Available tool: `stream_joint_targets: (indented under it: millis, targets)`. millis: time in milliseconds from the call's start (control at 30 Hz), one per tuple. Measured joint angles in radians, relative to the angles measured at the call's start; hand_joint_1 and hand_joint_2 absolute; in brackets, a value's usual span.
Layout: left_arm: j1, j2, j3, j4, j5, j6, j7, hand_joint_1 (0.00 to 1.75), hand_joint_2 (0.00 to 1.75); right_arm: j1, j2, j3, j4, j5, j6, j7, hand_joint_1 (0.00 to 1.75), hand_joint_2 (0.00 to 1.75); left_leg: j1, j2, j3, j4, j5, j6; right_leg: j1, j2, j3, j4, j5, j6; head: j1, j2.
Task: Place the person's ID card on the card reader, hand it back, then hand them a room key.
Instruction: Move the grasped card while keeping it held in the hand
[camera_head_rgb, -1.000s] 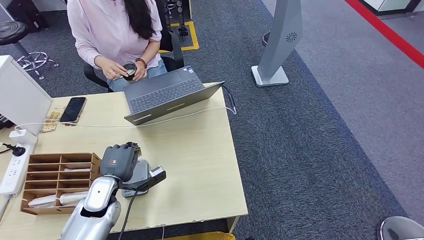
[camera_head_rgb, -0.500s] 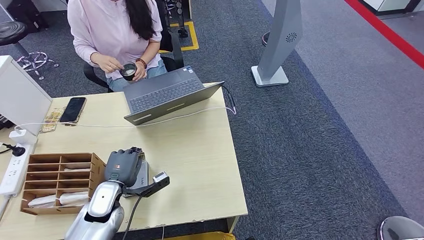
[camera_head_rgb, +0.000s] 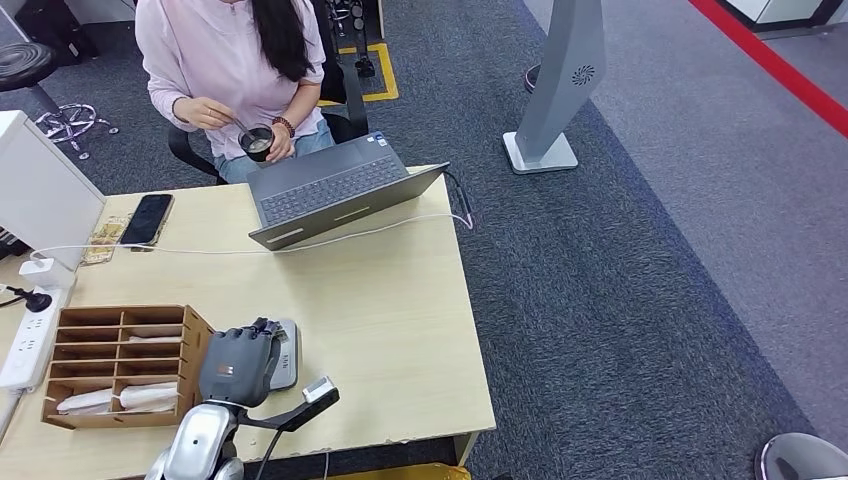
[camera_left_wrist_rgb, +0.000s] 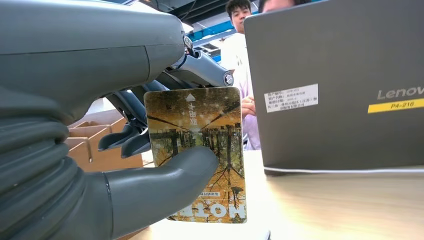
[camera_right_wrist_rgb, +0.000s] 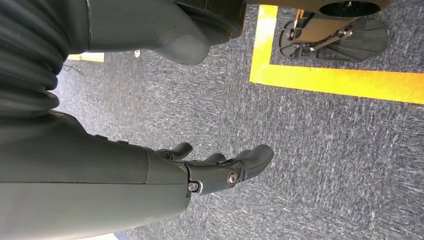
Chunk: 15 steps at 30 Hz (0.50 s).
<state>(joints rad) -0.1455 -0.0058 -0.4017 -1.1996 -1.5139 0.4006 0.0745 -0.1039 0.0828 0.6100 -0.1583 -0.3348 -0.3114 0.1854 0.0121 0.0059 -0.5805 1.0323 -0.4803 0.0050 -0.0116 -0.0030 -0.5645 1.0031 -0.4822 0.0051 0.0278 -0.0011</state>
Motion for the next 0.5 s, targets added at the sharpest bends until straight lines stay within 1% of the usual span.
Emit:
stream_joint_targets:
  millis: [267, 433, 500]
  targets:
    - [0.013, 0.002, 0.0, -0.002, 0.001, -0.02, 0.01, 1.75, 1.75, 0.0, 0.0, 0.0, 0.0, -0.002, -0.002, 0.002, 0.0, 1.75, 0.0, 0.0, 0.0, 0.0, 0.0, 0.0, 0.0, 0.0, 0.0, 0.0, 0.0, 0.0, 0.0, 0.0]
    - [0.001, 0.001, 0.0, 0.014, 0.017, -0.09, 0.015, 1.75, 1.75, 0.0, 0.0, 0.0, 0.0, -0.002, -0.002, 0.006, 0.0, 1.75, 0.0, 0.0, 0.0, 0.0, 0.0, 0.0, 0.0, 0.0, 0.0, 0.0, 0.0, 0.0, 0.0, 0.0]
    - [-0.009, 0.001, 0.0, 0.022, 0.022, -0.102, 0.015, 1.75, 1.75, 0.0, 0.0, 0.0, 0.0, -0.002, -0.002, 0.006, 0.0, 1.75, 0.0, 0.0, 0.0, 0.0, 0.0, 0.0, 0.0, 0.0, 0.0, 0.0, 0.0, 0.0, 0.0, 0.0]
